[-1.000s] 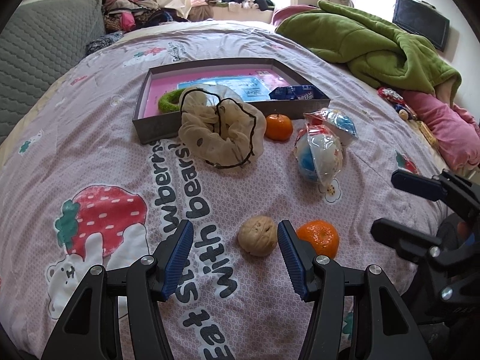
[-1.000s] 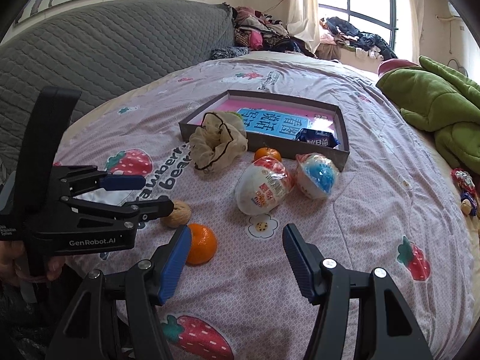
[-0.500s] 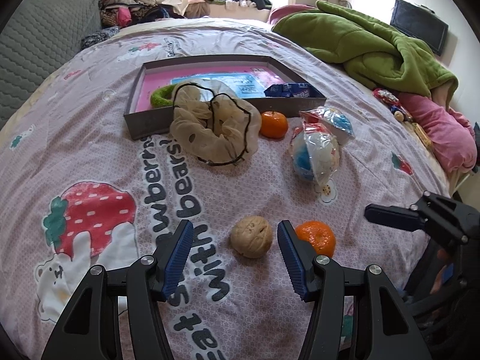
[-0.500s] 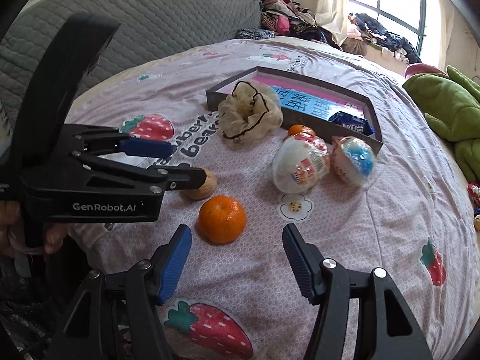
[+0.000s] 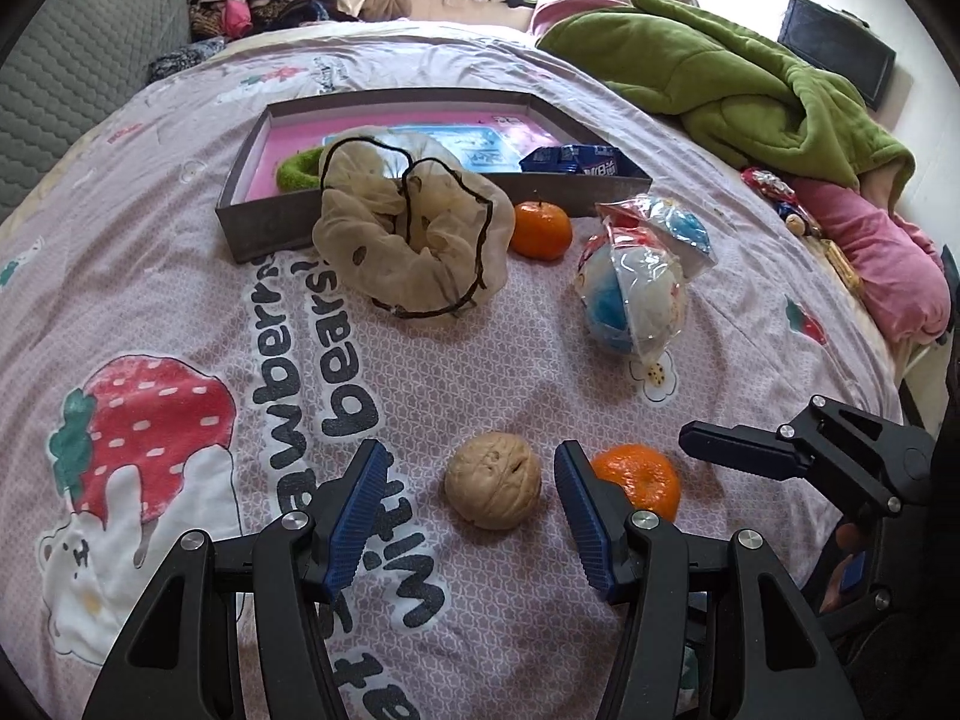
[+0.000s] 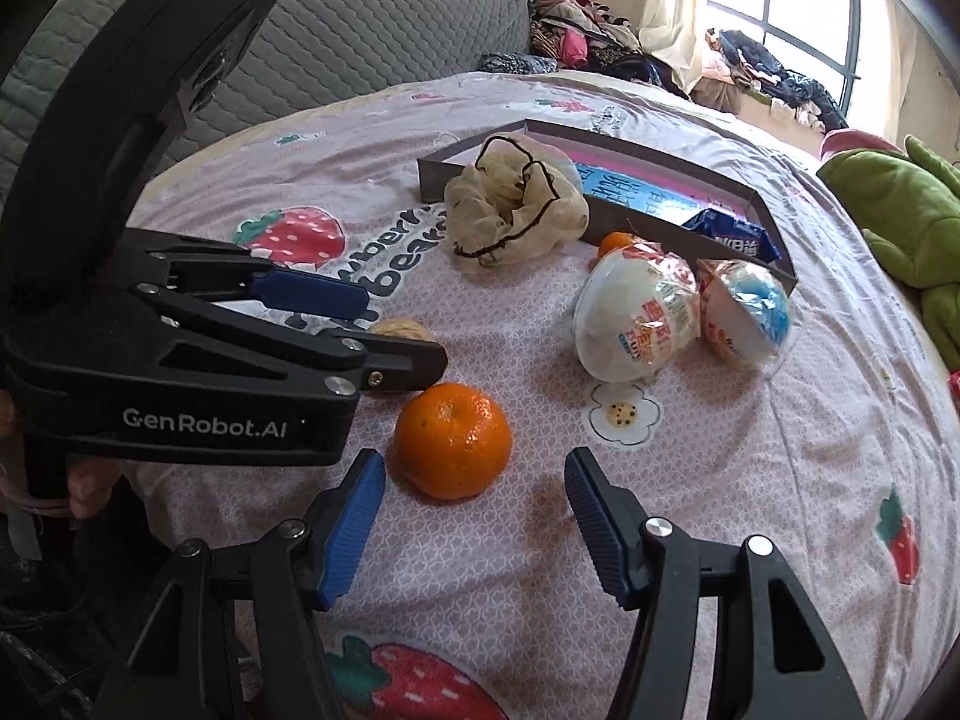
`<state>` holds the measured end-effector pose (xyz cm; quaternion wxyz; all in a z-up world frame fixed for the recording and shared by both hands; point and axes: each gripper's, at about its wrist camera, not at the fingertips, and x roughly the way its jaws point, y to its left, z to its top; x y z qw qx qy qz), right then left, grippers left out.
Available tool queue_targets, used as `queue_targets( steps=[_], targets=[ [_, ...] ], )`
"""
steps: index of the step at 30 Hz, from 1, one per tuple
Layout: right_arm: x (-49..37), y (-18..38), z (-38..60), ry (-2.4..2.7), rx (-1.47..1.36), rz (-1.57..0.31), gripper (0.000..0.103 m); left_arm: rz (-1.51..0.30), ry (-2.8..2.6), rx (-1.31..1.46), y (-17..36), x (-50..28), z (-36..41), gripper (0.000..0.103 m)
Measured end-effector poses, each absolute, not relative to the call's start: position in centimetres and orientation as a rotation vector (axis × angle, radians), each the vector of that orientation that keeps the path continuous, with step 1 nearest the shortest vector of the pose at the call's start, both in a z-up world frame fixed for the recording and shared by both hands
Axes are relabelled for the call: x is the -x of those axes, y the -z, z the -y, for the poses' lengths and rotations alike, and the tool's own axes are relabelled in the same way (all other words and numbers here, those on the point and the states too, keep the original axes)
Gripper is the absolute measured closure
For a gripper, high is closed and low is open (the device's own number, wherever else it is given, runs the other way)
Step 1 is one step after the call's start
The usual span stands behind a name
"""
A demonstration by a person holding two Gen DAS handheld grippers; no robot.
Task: Organize objects
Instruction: 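Grasp the walnut with the left tool while the right tool grasps an orange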
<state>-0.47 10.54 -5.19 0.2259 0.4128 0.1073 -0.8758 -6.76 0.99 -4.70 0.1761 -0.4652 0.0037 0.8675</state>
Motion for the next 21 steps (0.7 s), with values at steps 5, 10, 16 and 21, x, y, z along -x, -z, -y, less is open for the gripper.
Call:
queue_targets(
  steps=[5, 10, 16, 21],
  targets=[
    [0.49, 5.19, -10.57, 2.426, -1.124, -0.284, 0.044, -0.003, -2.44, 1.32, 5.09, 6.97, -1.16, 0.05],
    [0.5, 5.41, -10.32, 2.424, -1.117, -0.295, 0.047, -0.015, -2.427, 1.314, 5.24, 6.92, -1.45, 0.06],
    [0.4, 5.37, -10.09, 2.423, -1.097, -0.304, 0.051, -0.01, -2.397, 1.31, 5.36, 6.92, -1.69, 0.069],
    [0.62, 5.7, -10.11, 2.407, -1.108, -0.288, 0.055, -0.043, -2.4, 1.293, 5.35, 6.7, -1.98, 0.069]
  ],
)
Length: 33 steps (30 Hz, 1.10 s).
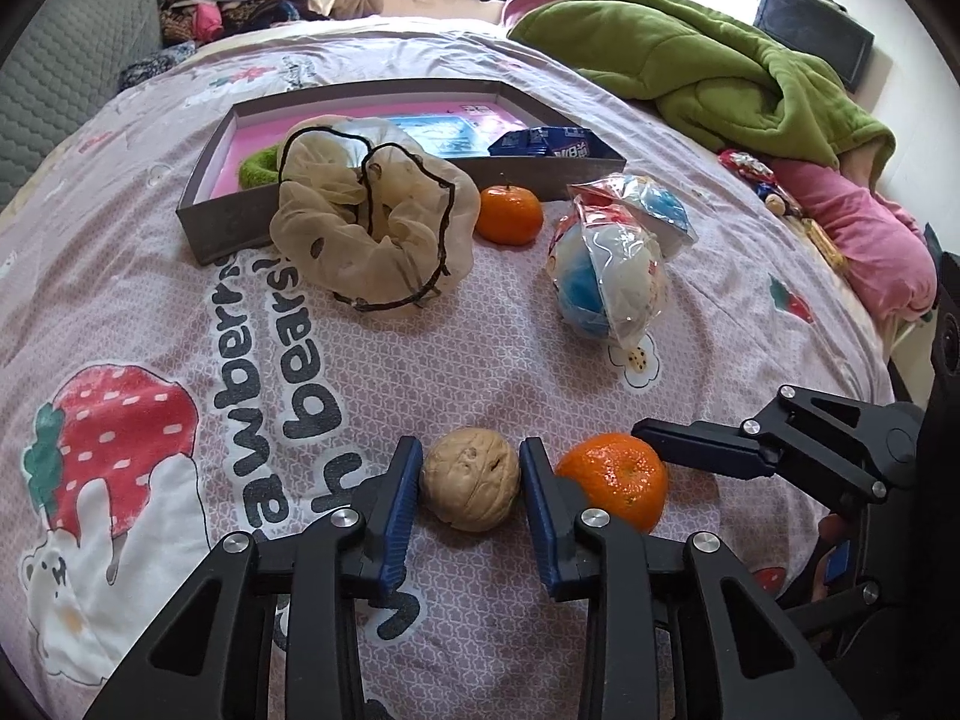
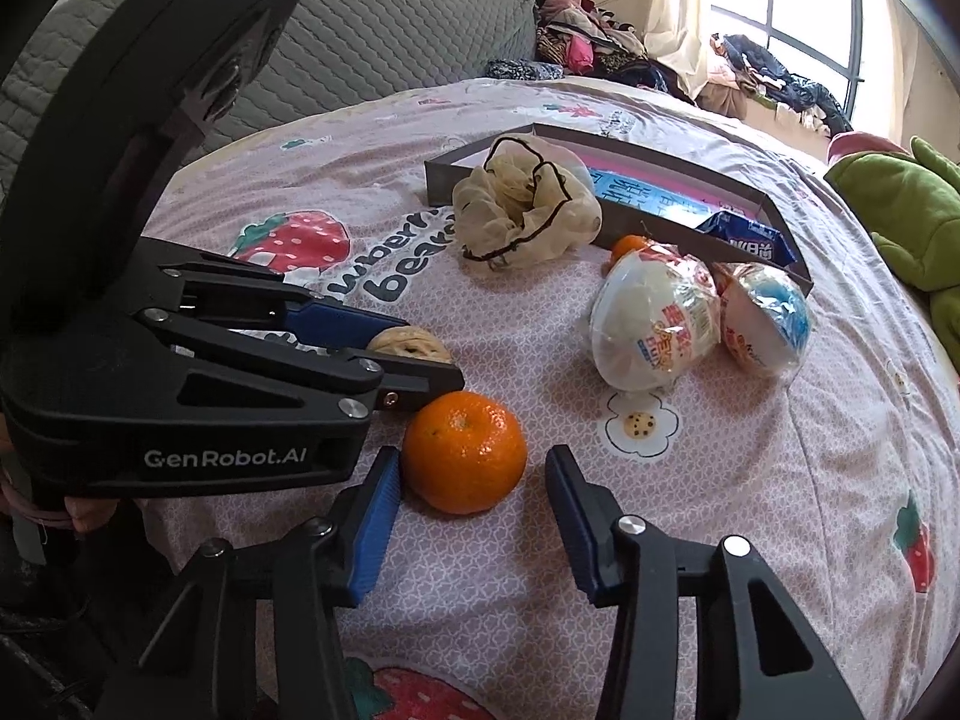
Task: Organize objects
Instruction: 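Grasp the walnut with the left tool while the right tool grasps an orange, then lift the walnut with the left tool while the right tool lifts the orange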
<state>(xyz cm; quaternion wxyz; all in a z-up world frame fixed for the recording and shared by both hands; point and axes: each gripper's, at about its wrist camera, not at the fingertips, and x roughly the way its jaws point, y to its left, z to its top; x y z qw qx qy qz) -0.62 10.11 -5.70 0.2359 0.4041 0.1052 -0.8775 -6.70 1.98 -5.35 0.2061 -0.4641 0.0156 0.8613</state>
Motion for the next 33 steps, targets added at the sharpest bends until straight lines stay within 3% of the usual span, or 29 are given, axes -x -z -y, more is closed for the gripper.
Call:
queue_targets(
  steps=[5, 33],
  targets=[
    [0.6, 5.6, -10.2, 2.4, -1.089, -0.282, 0.061, 0.0, -2.388, 1.297, 5.4, 6.9, -1.5, 0.069],
    [0.7, 3.6, -12.5, 2.48, -1.01, -0.181, 0.061, 0.026, -2.448, 1.226, 3.9, 6.5, -0.4, 0.069]
  ],
)
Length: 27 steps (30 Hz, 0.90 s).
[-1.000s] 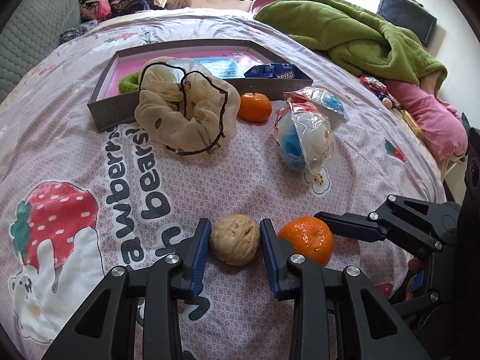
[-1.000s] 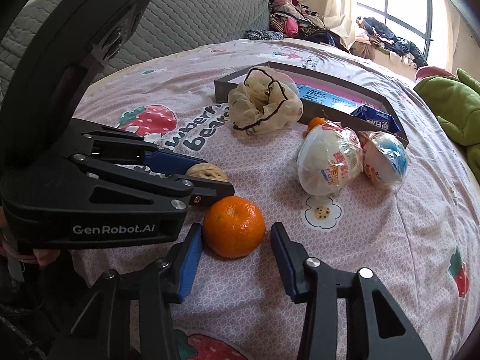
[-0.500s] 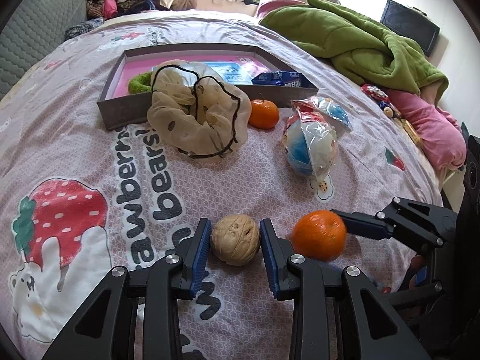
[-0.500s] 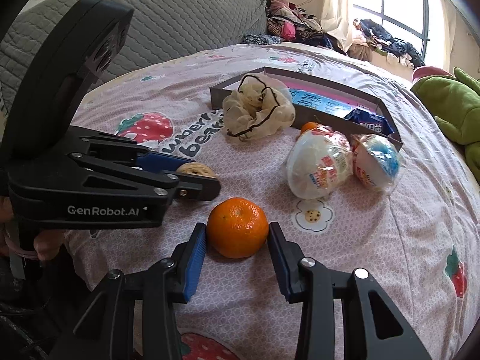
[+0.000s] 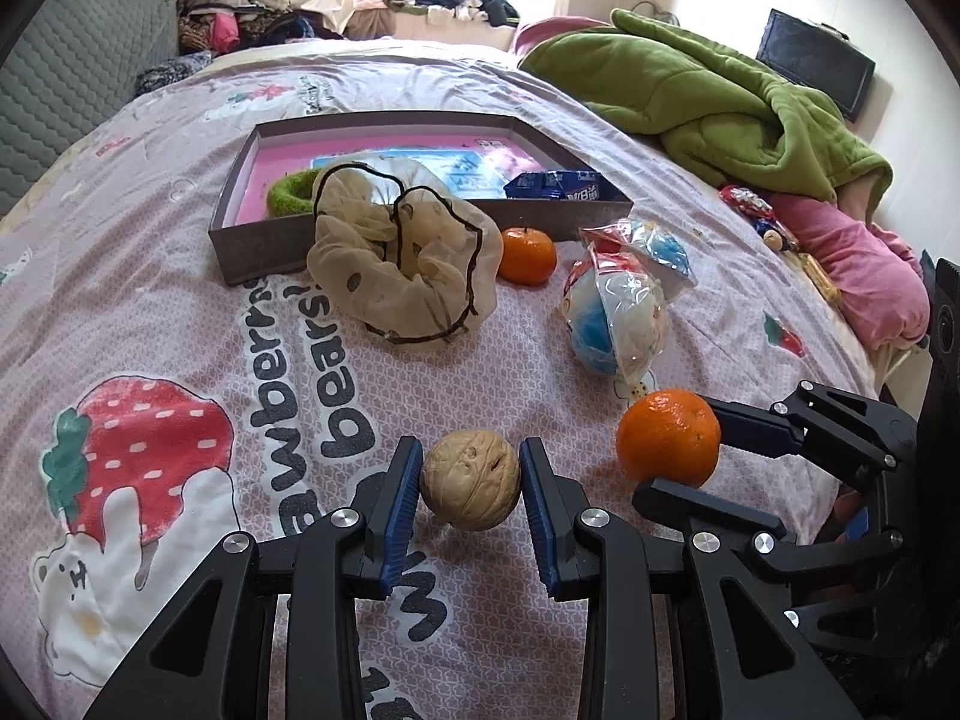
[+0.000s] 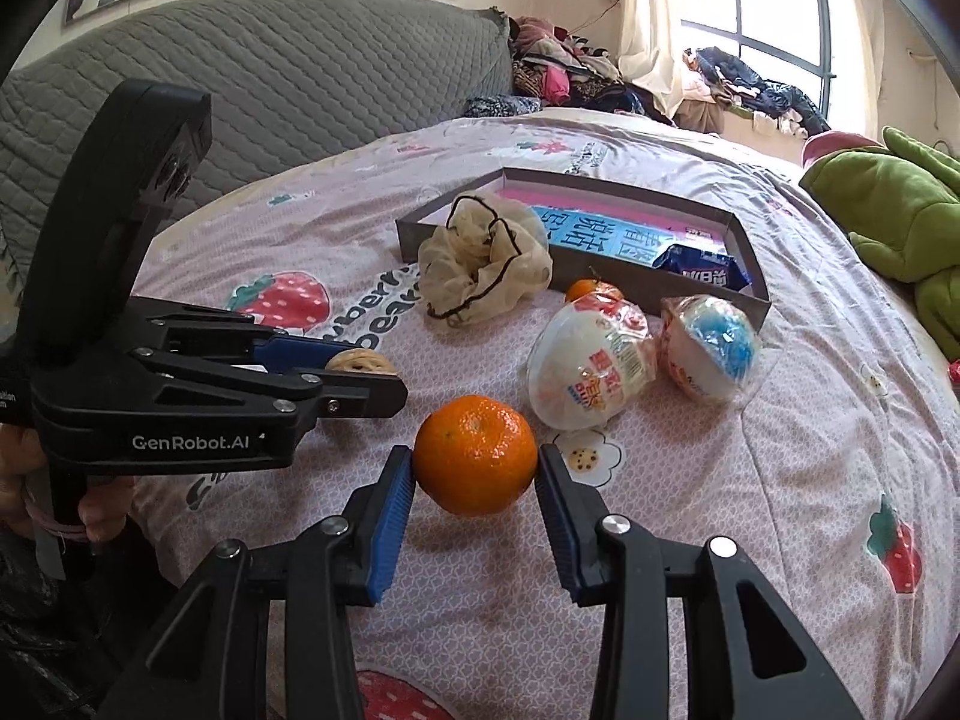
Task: Organize objects
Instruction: 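Lift the walnut with the left tool while the right tool lifts the orange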
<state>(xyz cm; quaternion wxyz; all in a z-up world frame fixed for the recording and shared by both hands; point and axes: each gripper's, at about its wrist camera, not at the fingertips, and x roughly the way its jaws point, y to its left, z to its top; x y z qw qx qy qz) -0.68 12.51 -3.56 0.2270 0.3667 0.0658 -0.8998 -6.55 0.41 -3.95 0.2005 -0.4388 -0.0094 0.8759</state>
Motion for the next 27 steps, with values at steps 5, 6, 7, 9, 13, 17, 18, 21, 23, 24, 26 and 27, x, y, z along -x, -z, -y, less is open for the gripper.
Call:
queue_targets(
  steps=[5, 6, 7, 9, 13, 17, 18, 21, 23, 24, 26, 27],
  targets=[
    [0.7, 3.2, -12.7, 2.501, -0.994, -0.177, 0.061, 0.03, -2.463, 1.207, 3.5, 6.3, -0.3, 0.069],
    [0.7, 3.0, -12.7, 2.505, -0.989, -0.177, 0.061, 0.033, -2.466, 1.202, 3.4, 6.3, -0.2, 0.069],
    [0.6, 2.9, -12.8, 2.511, -0.984, -0.177, 0.061, 0.034, -2.469, 1.198, 3.3, 6.3, -0.1, 0.069],
    [0.6, 2.7, -12.9, 2.519, -0.975, -0.175, 0.061, 0.037, -2.479, 1.189, 3.1, 6.2, 0.0, 0.069],
    [0.6, 2.2, -13.0, 2.538, -0.958, -0.173, 0.061, 0.039, -2.493, 1.171, 2.5, 5.9, 0.0, 0.069],
    [0.5, 1.5, -13.2, 2.565, -0.936, -0.164, 0.061, 0.032, -2.513, 1.149, 1.8, 5.7, -0.1, 0.069],
    [0.5, 1.3, -13.3, 2.572, -0.93, -0.16, 0.061, 0.034, -2.516, 1.145, 1.6, 5.6, -0.2, 0.069],
    [0.5, 0.8, -13.5, 2.599, -0.919, -0.155, 0.061, 0.046, -2.523, 1.13, 1.0, 5.5, -0.3, 0.069],
    [0.7, 0.6, -13.5, 2.607, -0.918, -0.143, 0.061, 0.056, -2.533, 1.124, 0.6, 5.5, -0.3, 0.069],
    [0.7, 0.5, -13.6, 2.619, -0.915, -0.14, 0.061, 0.06, -2.536, 1.12, 0.5, 5.4, -0.2, 0.069],
    [0.8, 0.1, -13.7, 2.631, -0.906, -0.135, 0.061, 0.064, -2.544, 1.115, 0.2, 5.5, -0.3, 0.069],
    [0.9, -0.1, -13.8, 2.639, -0.905, -0.133, 0.061, 0.065, -2.549, 1.109, 0.0, 5.5, -0.3, 0.069]
  ],
)
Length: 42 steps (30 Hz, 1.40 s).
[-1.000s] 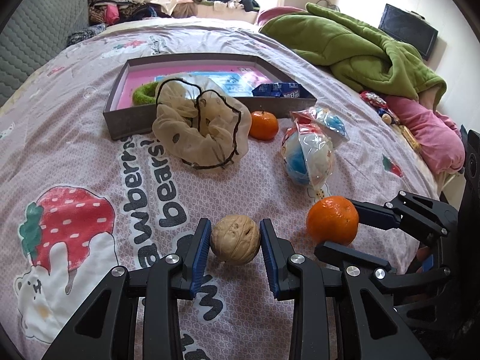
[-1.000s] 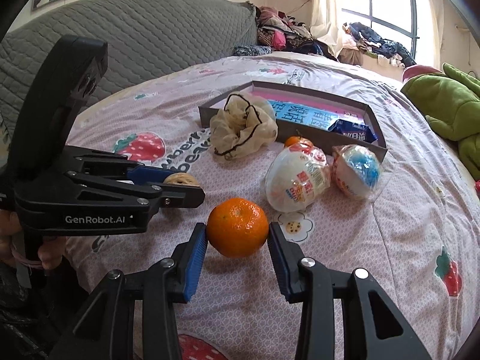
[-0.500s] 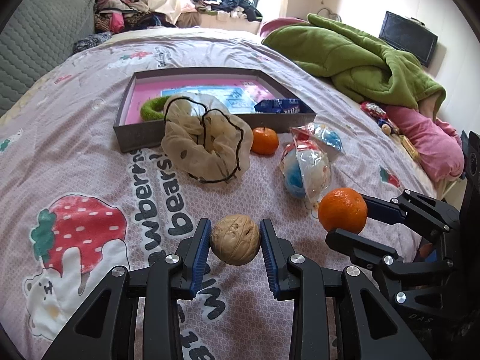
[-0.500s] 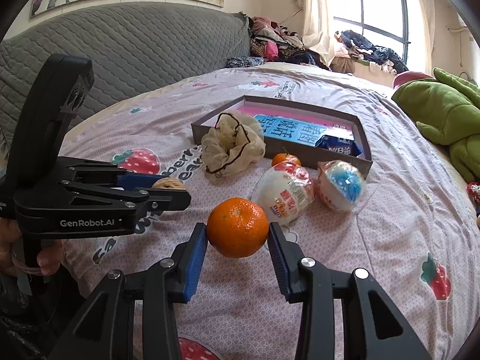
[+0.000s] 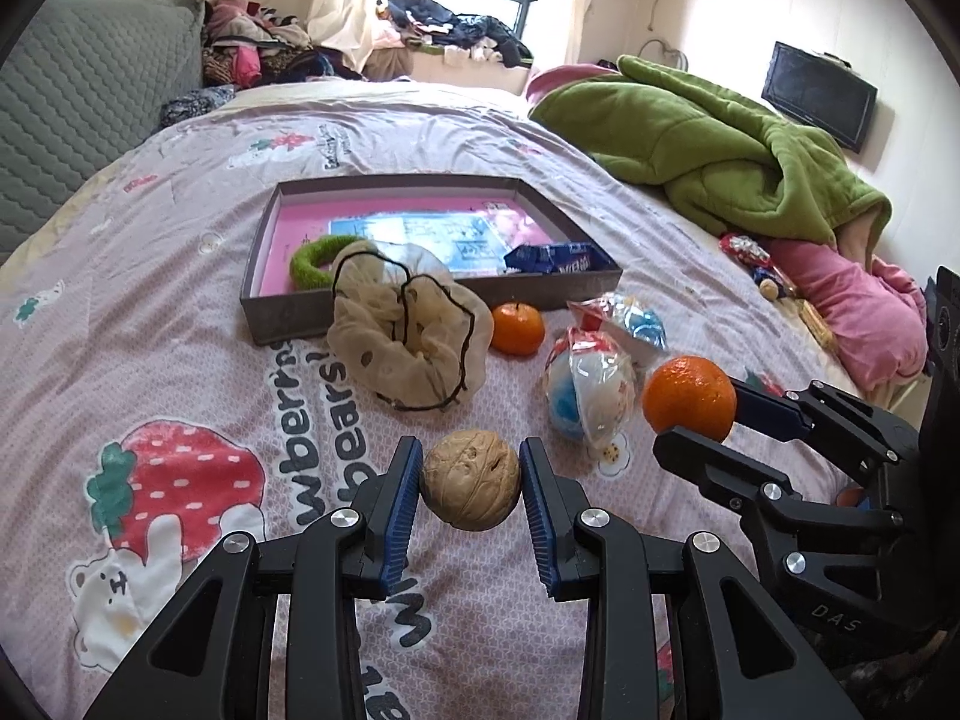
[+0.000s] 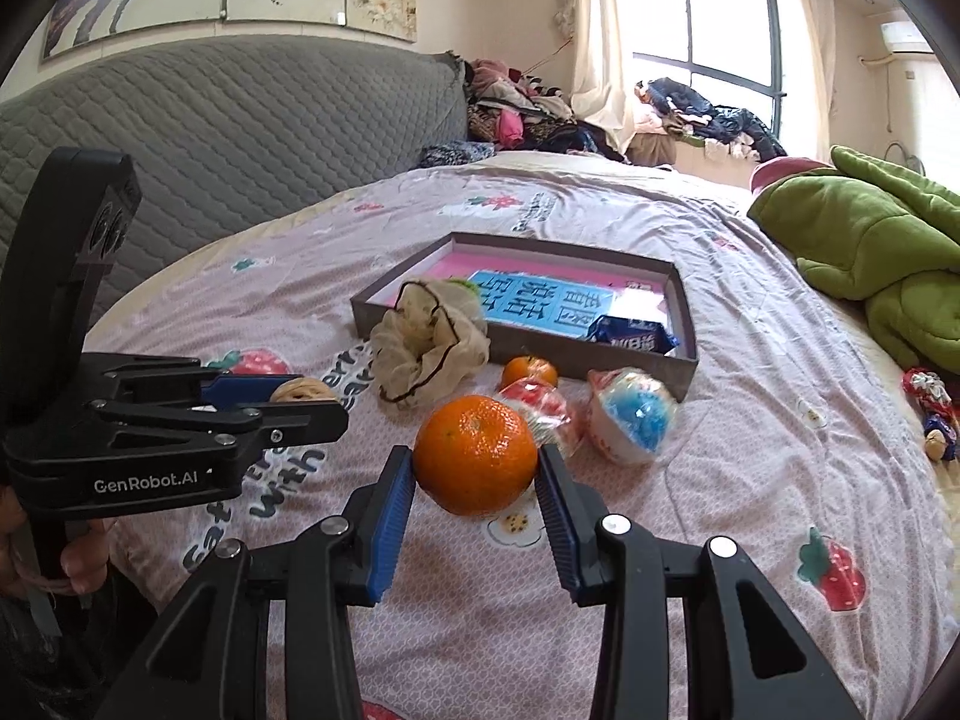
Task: Organize objects
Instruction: 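Lift the walnut with the left tool while the right tool lifts the orange, then carry the walnut with the left tool while the right tool carries the orange toward the tray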
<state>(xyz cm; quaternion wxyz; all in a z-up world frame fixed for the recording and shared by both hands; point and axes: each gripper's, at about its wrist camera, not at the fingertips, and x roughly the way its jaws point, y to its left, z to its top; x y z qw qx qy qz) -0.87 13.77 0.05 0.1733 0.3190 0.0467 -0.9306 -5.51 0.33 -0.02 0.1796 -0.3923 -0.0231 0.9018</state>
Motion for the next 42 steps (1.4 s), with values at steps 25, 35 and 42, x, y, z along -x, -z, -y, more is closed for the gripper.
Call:
queue_targets(
  steps=[25, 35, 42],
  targets=[
    [4.4, -4.8, -15.4, 2.719, -0.774, -0.075, 0.061, 0.029, -2.61, 0.992, -4.4, 8.4, -0.9, 0.069],
    [6.3, -6.3, -16.6, 2.751, -0.736, -0.054, 0.061, 0.004, -2.64, 0.954, -5.8, 10.0, -0.4, 0.069],
    [7.9, -7.2, -17.1, 2.763, -0.71, -0.05, 0.061, -0.011, -2.647, 0.913, -6.5, 11.3, -0.6, 0.069]
  ],
)
